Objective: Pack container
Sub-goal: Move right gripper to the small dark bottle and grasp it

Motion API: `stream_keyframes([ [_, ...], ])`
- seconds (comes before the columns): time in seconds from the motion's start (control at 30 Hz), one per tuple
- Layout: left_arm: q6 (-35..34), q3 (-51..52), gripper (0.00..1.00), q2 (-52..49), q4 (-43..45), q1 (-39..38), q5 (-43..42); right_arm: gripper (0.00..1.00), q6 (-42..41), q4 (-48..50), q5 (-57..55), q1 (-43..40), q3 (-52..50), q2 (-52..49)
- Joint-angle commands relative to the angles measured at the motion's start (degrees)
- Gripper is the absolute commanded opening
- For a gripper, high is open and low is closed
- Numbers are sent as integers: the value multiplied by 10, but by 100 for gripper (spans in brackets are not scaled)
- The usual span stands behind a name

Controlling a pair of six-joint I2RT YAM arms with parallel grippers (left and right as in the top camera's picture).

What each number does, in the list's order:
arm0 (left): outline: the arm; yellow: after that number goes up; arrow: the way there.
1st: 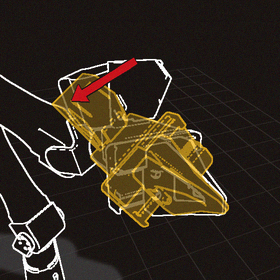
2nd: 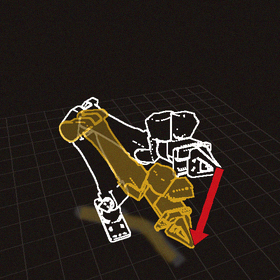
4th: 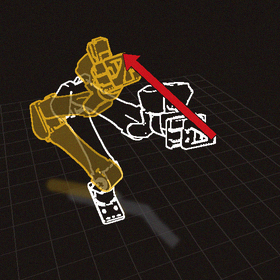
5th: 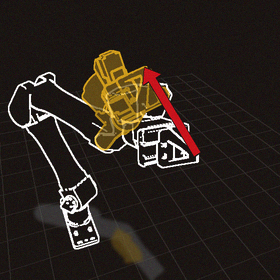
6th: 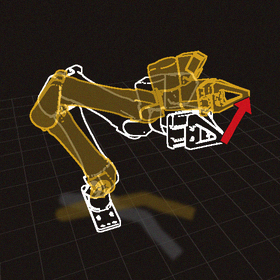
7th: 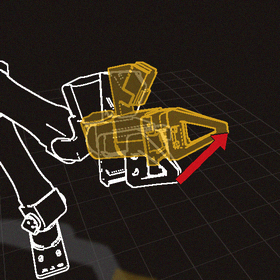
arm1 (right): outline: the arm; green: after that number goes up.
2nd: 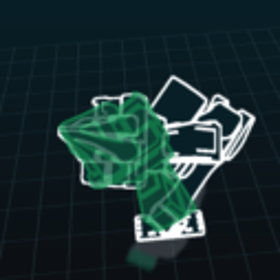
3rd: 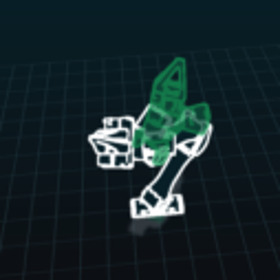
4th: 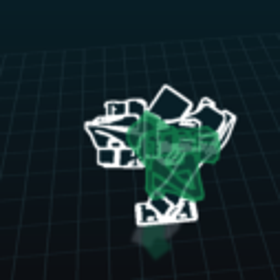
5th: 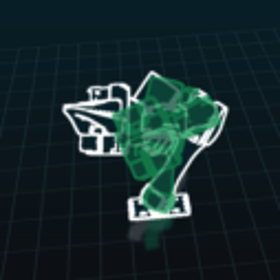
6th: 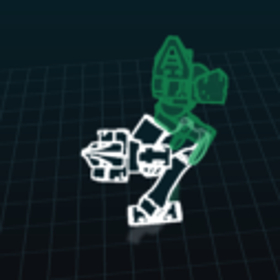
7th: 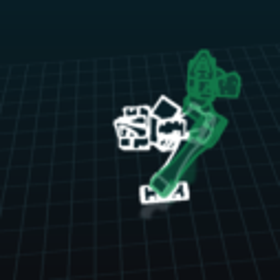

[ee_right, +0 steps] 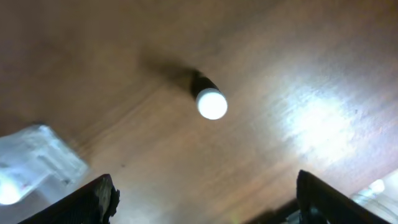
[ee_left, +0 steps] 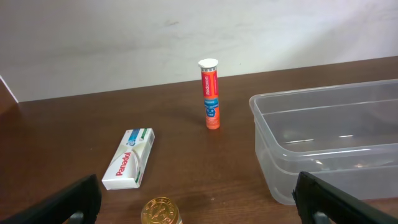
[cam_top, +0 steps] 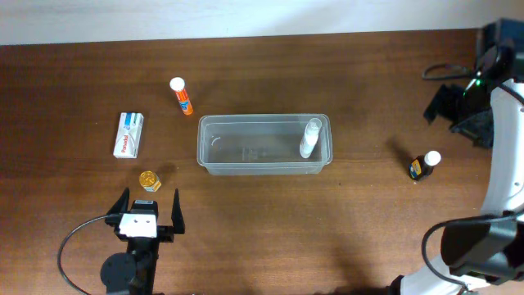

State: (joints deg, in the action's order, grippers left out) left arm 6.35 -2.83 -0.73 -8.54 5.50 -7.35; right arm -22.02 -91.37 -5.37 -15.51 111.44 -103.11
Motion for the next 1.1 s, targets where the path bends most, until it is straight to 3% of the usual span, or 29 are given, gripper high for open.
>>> stream_keyframes([
  [0.0, -3, 3, 99, 4, 1, 3, -8, 85, 6, 32, -3, -19, -61, 4],
  [0.53, -3, 3, 99, 4, 1, 3, -8, 86, 55, 272, 24, -33, -293, 4],
  [0.73, -3, 3, 99, 4, 1, 3, -8, 85, 55, 323, 47, -33, -334, 4],
  [0.83, -3, 3, 99, 4, 1, 3, -8, 79, 55, 330, 47, -33, -334, 4],
  [1.07, -3, 3, 99, 4, 1, 3, -8, 53, 55, 334, 47, -33, -334, 4],
])
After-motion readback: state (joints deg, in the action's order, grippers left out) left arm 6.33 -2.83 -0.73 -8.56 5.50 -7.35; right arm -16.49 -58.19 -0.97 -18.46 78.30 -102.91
